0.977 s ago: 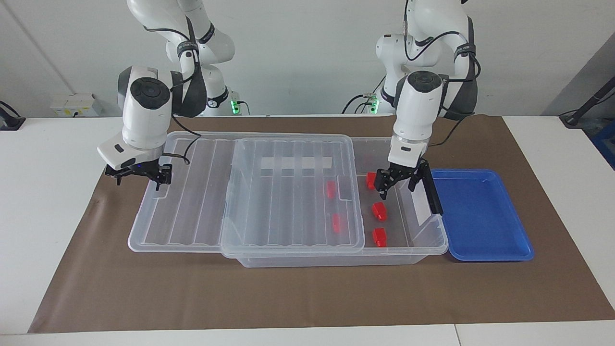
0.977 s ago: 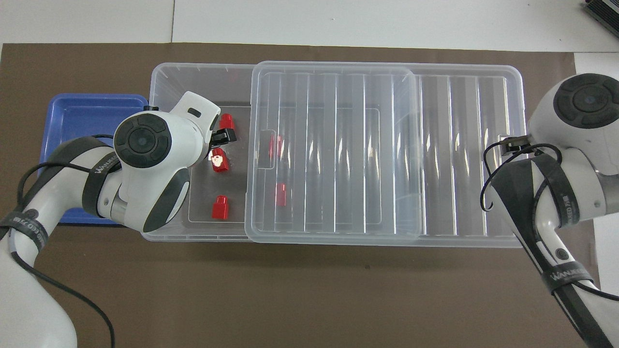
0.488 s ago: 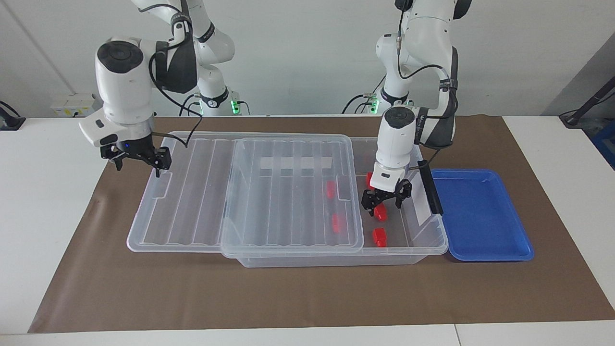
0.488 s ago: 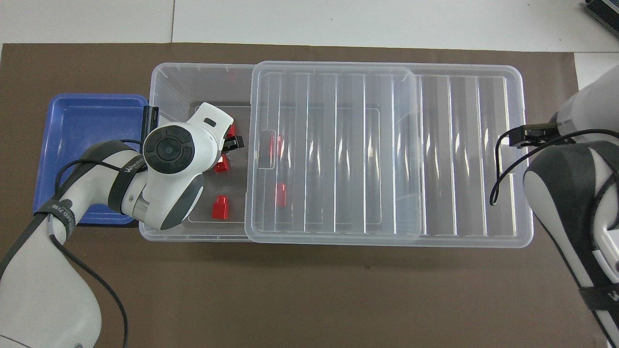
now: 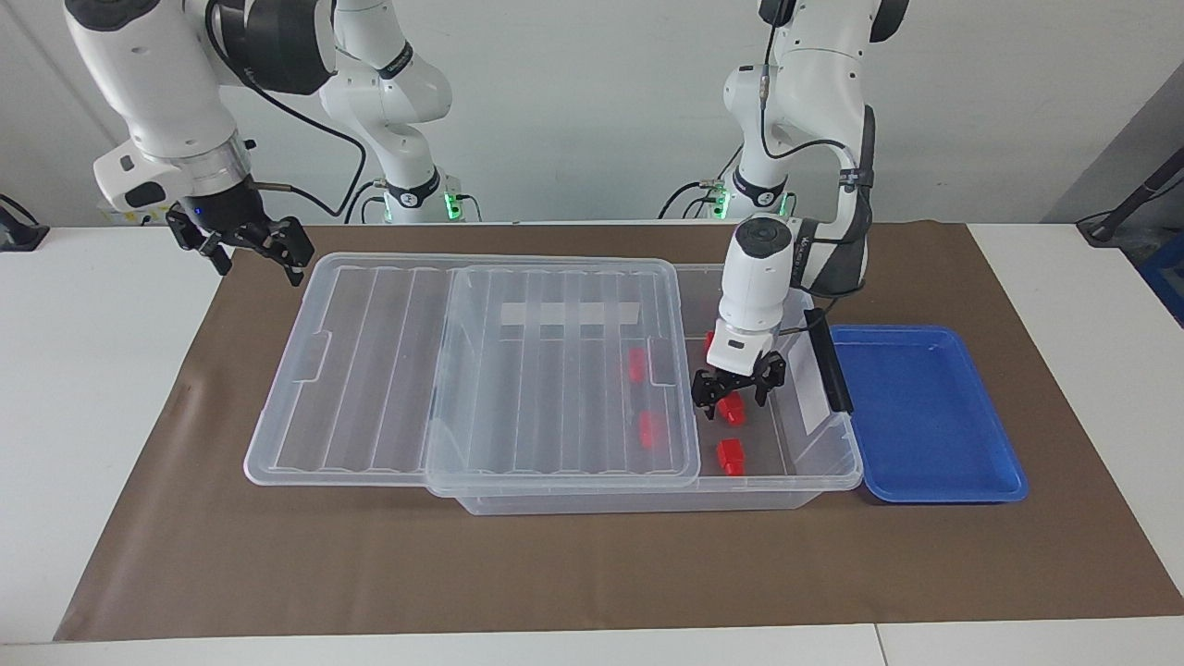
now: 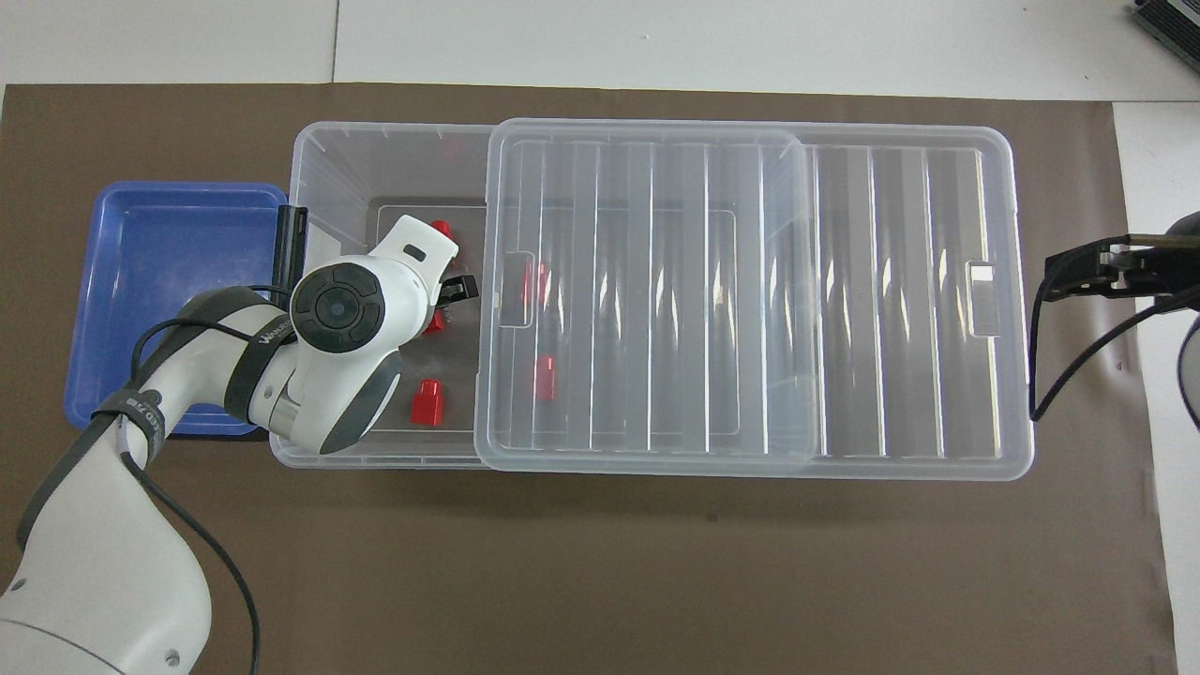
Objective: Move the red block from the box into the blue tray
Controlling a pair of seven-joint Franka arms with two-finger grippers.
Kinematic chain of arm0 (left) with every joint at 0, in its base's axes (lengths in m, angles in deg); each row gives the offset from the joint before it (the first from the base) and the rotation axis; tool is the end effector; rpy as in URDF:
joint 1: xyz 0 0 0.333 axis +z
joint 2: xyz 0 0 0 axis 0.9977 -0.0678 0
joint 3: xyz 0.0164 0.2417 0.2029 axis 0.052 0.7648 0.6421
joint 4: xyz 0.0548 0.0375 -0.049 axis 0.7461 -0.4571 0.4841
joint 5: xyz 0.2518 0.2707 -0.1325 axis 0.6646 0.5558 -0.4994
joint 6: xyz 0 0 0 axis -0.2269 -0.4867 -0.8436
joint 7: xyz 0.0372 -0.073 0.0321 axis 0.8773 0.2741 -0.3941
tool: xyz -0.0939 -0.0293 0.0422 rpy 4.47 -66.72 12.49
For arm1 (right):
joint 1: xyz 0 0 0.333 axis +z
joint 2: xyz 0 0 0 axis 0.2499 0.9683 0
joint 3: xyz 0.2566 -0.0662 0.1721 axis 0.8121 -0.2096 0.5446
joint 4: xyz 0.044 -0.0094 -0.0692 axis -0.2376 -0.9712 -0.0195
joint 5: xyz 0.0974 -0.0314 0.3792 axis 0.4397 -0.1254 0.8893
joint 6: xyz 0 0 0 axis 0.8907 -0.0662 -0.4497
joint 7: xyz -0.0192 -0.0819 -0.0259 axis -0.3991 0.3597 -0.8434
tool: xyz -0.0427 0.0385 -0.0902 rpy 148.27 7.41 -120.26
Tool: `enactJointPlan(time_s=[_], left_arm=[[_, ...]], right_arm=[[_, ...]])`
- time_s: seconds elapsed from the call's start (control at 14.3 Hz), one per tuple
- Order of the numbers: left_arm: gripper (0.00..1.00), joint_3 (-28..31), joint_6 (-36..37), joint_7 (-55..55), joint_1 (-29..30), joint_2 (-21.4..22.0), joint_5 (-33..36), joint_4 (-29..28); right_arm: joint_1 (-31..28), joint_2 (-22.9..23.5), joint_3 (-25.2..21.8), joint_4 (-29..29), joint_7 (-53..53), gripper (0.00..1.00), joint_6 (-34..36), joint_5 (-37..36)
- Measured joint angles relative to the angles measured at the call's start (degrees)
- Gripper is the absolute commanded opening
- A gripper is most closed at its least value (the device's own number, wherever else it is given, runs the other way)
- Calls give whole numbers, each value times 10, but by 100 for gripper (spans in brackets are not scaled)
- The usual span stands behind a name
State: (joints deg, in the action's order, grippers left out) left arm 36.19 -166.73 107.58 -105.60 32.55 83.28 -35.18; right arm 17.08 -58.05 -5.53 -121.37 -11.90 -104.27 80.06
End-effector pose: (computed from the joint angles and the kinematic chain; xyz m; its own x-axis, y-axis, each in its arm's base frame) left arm 0.5640 -0.2351 0.3096 0.9579 0.1654 0.2345 0.1696 -0.9855 0.0023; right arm 0.5489 -0.0193 0.6223 0.9878 -0.1558 0.0014 -0.1558 -0.9872 0.0331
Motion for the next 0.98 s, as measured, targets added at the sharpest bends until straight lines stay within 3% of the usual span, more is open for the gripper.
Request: enactJointPlan(time_s=[0.14, 0.42, 0.56, 0.63, 0.98], left_arm=[[92, 0, -1, 1, 0, -1, 1, -3], [30, 0, -3, 2, -1, -1, 2, -9], [4, 0, -3, 4, -1, -1, 2, -9], [0, 0, -3, 4, -2, -1, 2, -9], [0, 1, -3, 23, -3, -1, 2, -4]], right_arm=[[2, -2, 4, 9, 0, 100, 18, 10], [6, -3, 7, -10, 8, 100, -13, 10], [10, -3, 7, -18, 9, 100, -25, 10], [10, -3, 7, -19, 9, 100, -25, 10], [10, -6, 7, -21, 9, 100, -25, 10]])
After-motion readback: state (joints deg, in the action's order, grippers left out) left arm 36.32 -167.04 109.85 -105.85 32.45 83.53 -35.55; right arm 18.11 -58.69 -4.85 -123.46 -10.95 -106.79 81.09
